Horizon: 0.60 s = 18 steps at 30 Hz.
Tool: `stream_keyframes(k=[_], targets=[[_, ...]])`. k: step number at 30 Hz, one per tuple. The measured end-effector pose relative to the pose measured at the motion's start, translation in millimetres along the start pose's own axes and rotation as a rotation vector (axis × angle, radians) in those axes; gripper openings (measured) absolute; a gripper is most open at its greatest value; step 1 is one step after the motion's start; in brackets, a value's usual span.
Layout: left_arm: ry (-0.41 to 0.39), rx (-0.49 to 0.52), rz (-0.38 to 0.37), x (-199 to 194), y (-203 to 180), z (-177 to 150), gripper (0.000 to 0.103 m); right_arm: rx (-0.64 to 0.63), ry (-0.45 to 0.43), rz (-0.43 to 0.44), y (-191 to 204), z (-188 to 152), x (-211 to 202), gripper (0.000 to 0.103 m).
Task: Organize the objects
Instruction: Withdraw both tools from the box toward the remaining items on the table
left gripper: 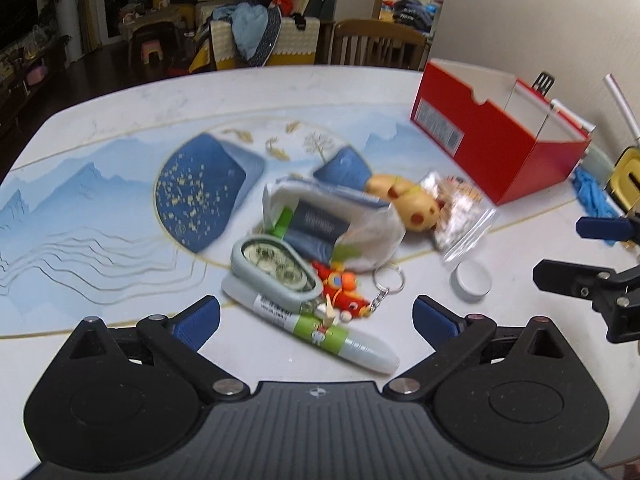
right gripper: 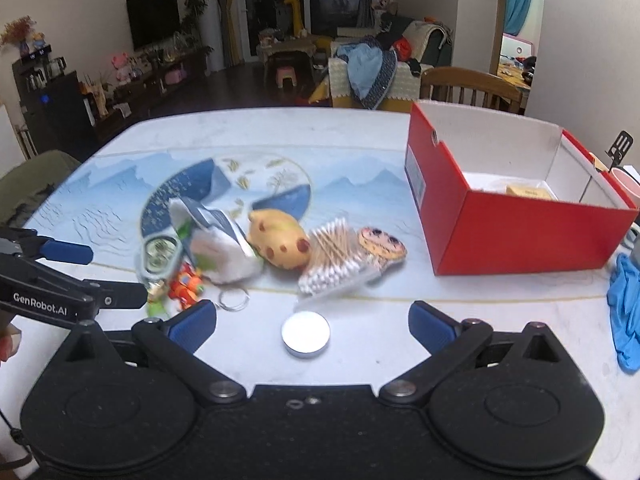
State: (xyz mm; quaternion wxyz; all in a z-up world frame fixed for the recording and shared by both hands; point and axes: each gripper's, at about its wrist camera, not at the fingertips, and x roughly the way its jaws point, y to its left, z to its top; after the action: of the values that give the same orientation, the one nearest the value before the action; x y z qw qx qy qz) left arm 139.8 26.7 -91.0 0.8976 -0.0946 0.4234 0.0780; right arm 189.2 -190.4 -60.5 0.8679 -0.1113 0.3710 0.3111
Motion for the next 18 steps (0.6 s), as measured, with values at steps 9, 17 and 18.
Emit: stream_keyframes(k=[9,17,18], targets=[[0.084,-0.012,0.06,39.7,-9.6,-11.8,0.103,-0.07,0.064,0.004,-0.5,-10.9,28.5,0.102],[0.117,-0.016,0.126,58.0,-12.6,-13.3,0.103,-0.086,0.114,0.006,-4.3,-13.4,51.5,0.102],[0.114,-0.01,0.136,58.2,-13.1,-14.0,0.103,-0.087,0.119,0.006,-4.5,-13.5,53.9,0.102]])
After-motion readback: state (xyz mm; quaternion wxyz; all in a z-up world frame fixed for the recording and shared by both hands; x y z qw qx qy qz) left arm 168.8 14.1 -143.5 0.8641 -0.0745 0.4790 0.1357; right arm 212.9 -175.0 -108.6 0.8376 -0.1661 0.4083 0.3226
